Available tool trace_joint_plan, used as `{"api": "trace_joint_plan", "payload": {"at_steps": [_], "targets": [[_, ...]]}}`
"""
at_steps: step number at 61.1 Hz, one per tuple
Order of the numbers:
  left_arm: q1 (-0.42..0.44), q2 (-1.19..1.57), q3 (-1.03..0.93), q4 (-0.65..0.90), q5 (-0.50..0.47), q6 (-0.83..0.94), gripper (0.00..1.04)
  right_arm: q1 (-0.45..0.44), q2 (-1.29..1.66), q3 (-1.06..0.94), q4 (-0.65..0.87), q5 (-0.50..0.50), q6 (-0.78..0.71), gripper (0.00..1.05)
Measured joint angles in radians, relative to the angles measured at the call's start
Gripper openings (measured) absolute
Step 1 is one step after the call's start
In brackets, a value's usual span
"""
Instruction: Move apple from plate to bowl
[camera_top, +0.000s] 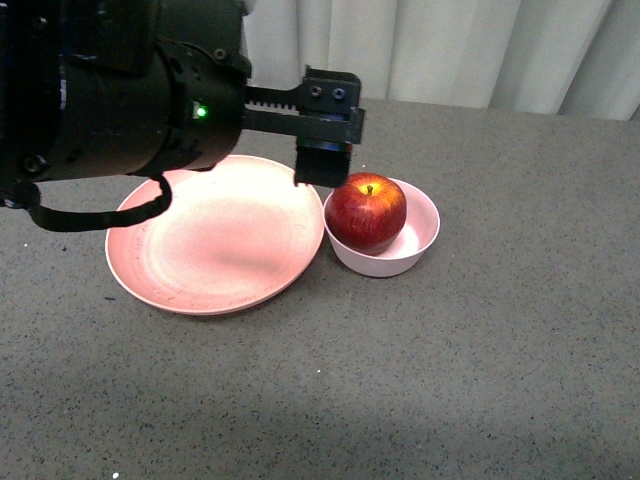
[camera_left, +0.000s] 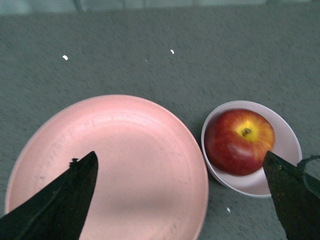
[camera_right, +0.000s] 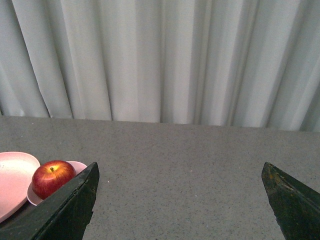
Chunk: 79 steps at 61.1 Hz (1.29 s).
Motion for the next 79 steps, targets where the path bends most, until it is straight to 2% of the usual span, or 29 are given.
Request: {"api": "trace_joint_plan", "payload": {"at_steps": [5, 9, 13, 19, 33, 50, 69, 73, 79], "targets": [[0.003, 0.015, -0.105, 0.33, -0.178, 0.06, 0.84, 0.0, 0.0, 0.0, 0.0, -0.001, 0.0, 0.95], [0.026, -0.013, -0.205, 0.533, -0.209, 0.082, 0.74, 0.0, 0.0, 0.0, 0.0, 0.0, 0.0, 0.95], [0.064, -0.074, -0.285, 0.652, -0.197, 0.097, 0.63, 0.0, 0.0, 0.0, 0.0, 0.003, 0.0, 0.95], [0.114, -0.181, -0.373, 0.691, -0.159, 0.105, 0.47, 0.0, 0.0, 0.0, 0.0, 0.002, 0.0, 0.95], [0.231, -0.384, -0.566, 0.655, -0.046, 0.112, 0.04, 0.0, 0.0, 0.0, 0.0, 0.0, 0.0, 0.95], [0.325, -0.624, -0.689, 0.535, 0.048, 0.117, 0.04, 0.0, 0.0, 0.0, 0.0, 0.0, 0.0, 0.95], [0.393, -0.888, -0.756, 0.343, 0.117, 0.117, 0.04, 0.0, 0.0, 0.0, 0.0, 0.0, 0.0, 0.95], [0.46, -0.974, -0.77, 0.27, 0.196, 0.118, 0.04, 0.0, 0.0, 0.0, 0.0, 0.0, 0.0, 0.95], [0.486, -1.051, -0.772, 0.204, 0.202, 0.118, 0.04, 0.0, 0.0, 0.0, 0.0, 0.0, 0.0, 0.95]]}}
